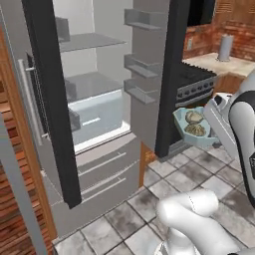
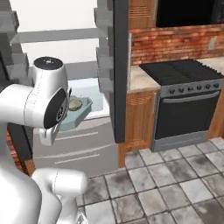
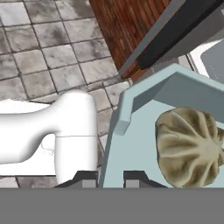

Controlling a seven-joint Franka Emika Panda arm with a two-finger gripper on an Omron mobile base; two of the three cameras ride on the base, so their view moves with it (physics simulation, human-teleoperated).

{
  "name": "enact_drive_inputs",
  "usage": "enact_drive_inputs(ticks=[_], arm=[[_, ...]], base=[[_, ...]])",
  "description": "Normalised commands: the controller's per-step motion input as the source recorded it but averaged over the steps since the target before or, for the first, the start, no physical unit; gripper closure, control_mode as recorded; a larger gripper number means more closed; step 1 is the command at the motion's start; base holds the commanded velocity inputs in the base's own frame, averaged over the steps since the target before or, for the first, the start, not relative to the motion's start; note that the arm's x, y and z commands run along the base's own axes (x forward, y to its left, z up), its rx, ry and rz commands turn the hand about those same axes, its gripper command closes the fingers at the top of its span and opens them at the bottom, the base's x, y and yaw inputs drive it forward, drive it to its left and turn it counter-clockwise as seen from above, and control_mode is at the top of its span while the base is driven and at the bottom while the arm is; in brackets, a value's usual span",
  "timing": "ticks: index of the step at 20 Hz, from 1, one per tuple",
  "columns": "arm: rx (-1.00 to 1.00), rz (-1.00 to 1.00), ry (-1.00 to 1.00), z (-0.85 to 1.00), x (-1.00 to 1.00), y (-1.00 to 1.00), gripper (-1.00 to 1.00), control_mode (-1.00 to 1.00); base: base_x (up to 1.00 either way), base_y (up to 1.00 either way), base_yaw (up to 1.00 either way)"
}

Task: Place two dumplings into each of the tupperware containers and then place the containers in the fridge.

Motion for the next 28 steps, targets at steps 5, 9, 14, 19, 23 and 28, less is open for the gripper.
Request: enact_drive_inputs(ticks=[5,9,14,19,23,28], arm=[[0.0,0.0,0.0,0.0,0.0,0.0,1.0,1.0],[0.0,0.0,0.0,0.0,0.0,0.0,1.0,1.0],[0.0,0.0,0.0,0.0,0.0,0.0,1.0,1.0],[0.0,0.0,0.0,0.0,0.0,0.0,1.0,1.0],[0.0,0.0,0.0,0.0,0.0,0.0,1.0,1.0],[0.0,0.0,0.0,0.0,0.0,0.0,1.0,1.0]], base=[[0.56,-0.29,0.64],[0.64,-0.17,0.62],[0.62,-0.13,0.4],[0.47,-0.18,0.02],[0.46,-0.32,-0.01],[0.62,-0.3,-0.02]])
